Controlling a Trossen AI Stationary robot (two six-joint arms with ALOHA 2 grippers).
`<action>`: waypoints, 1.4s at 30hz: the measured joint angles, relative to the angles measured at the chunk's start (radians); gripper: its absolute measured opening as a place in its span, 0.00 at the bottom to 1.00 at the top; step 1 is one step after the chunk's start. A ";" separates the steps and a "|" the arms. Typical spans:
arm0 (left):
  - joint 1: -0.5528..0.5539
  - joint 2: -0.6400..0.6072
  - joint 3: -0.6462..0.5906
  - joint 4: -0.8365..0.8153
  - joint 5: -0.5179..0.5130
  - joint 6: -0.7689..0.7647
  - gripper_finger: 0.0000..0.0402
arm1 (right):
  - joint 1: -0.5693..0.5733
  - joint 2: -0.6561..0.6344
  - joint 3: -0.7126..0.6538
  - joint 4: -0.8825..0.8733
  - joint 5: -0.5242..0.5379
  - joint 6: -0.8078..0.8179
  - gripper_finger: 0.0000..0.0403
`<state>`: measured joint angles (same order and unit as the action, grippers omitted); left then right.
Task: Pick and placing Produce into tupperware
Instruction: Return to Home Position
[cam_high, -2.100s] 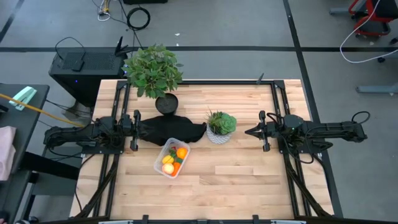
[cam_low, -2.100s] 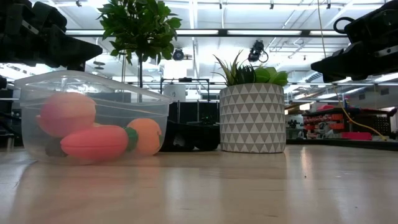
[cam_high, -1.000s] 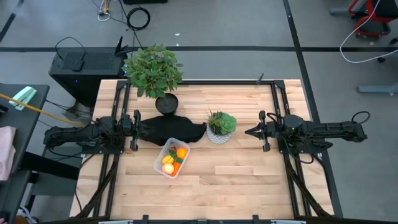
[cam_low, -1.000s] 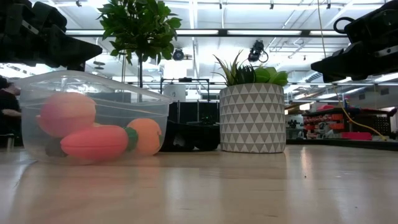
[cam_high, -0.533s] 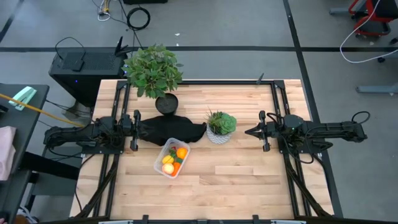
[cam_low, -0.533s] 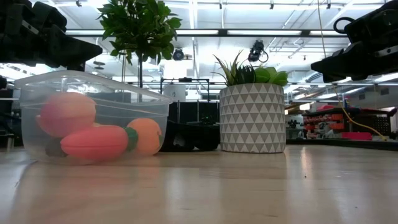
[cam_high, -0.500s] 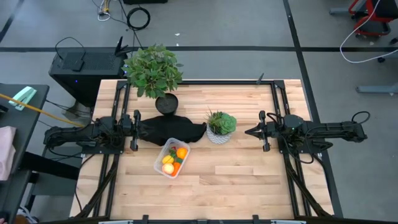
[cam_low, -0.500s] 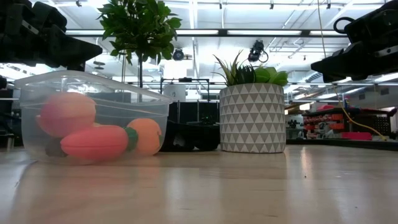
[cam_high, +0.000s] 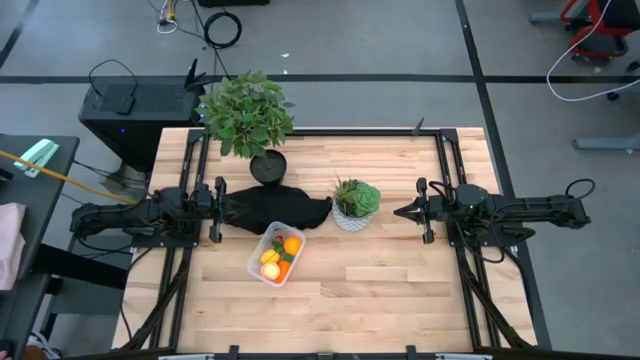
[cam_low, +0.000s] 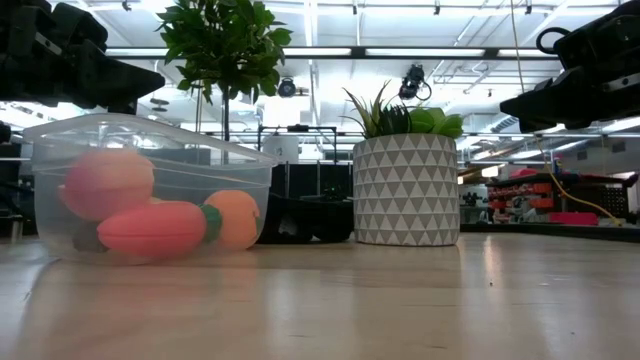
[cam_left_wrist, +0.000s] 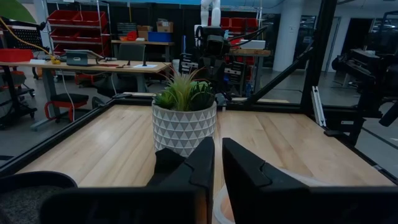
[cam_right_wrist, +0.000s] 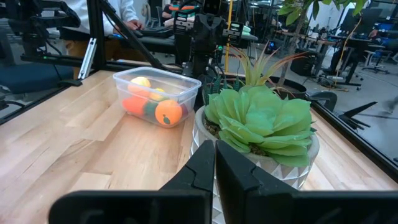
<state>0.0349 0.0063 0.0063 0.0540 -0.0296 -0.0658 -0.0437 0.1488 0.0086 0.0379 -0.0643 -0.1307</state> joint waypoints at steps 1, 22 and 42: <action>0.000 0.000 0.000 0.000 0.000 0.000 0.10 | 0.000 0.000 0.000 0.000 0.000 0.000 0.06; 0.000 0.000 0.000 0.000 0.000 0.000 0.10 | 0.000 0.000 0.000 0.000 0.000 0.000 0.06; 0.000 0.000 0.000 0.000 0.000 0.000 0.10 | 0.000 0.000 0.000 0.000 0.000 0.000 0.06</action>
<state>0.0350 0.0064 0.0064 0.0540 -0.0296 -0.0658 -0.0433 0.1490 0.0086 0.0377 -0.0643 -0.1307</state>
